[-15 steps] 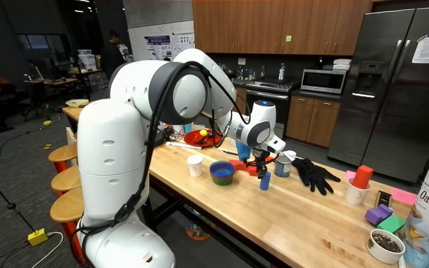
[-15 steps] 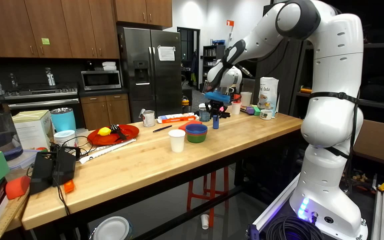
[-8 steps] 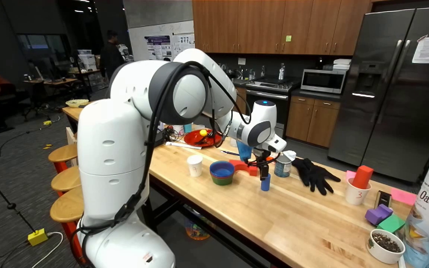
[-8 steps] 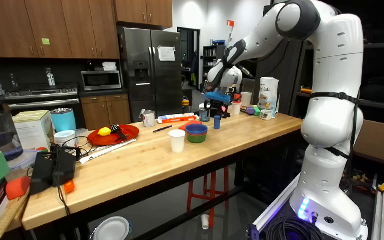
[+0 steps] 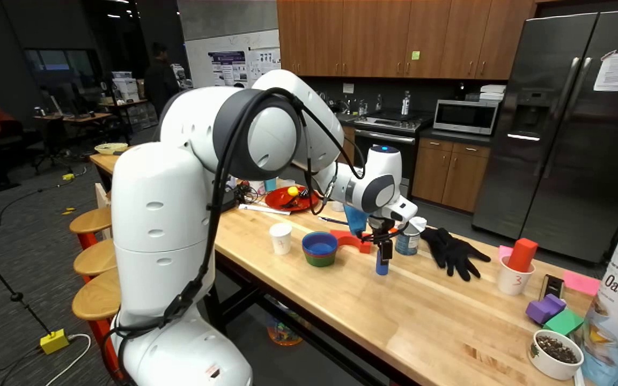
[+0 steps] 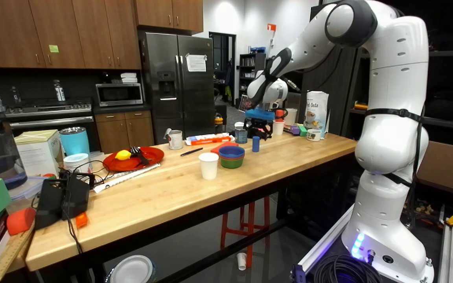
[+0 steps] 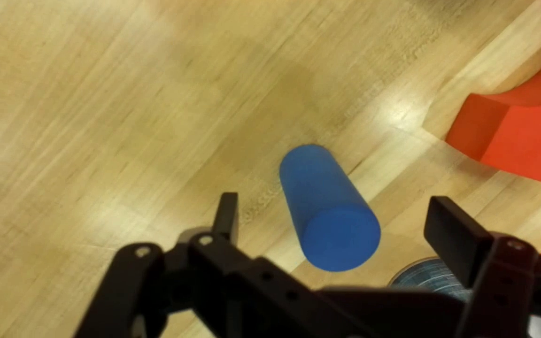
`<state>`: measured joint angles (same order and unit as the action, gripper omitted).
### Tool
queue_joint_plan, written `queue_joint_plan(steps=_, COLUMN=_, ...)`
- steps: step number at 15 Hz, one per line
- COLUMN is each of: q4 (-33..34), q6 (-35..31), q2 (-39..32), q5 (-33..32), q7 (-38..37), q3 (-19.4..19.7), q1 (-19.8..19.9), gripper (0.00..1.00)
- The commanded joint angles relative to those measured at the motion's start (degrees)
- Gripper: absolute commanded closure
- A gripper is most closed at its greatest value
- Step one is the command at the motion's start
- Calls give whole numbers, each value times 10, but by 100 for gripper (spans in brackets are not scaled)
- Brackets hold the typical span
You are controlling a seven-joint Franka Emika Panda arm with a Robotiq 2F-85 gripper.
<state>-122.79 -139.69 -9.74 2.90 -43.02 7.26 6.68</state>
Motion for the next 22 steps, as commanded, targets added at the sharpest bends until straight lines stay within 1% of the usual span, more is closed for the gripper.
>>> queue_joint_plan(steps=1, q4=2, q6=8, q2=0, q5=-26, q7=-27, q3=16, q1=-11, gripper=0)
queue_joint_plan(steps=4, q4=5, q6=7, q2=-5, q5=-37, q7=-34, q3=17, q1=-11, gripper=0)
queue_joint_plan(steps=5, q4=6, q6=8, q2=-6, q5=-38, q7=-36, q3=16, q1=-12, gripper=25)
queue_joint_plan(steps=6, q4=7, q6=7, q2=-8, q5=-36, q7=-36, q3=15, q1=-12, gripper=26)
queue_joint_plan(steps=7, q4=7, q6=6, q2=-10, q5=-34, q7=-36, q3=15, q1=-12, gripper=31)
queue_joint_plan(steps=13, q4=12, q6=8, q2=-15, q5=-32, q7=-37, q3=14, q1=-17, gripper=78)
queue_joint_plan(steps=14, q4=13, q6=8, q2=-15, q5=-33, q7=-38, q3=15, q1=-17, gripper=84)
queue_joint_plan(steps=19, q4=15, q6=8, q2=-14, q5=-33, q7=-35, q3=16, q1=-16, gripper=84)
queue_joint_plan(steps=22, q4=1, q6=-9, q2=12, q5=-38, q7=-33, q3=23, q1=-12, gripper=84)
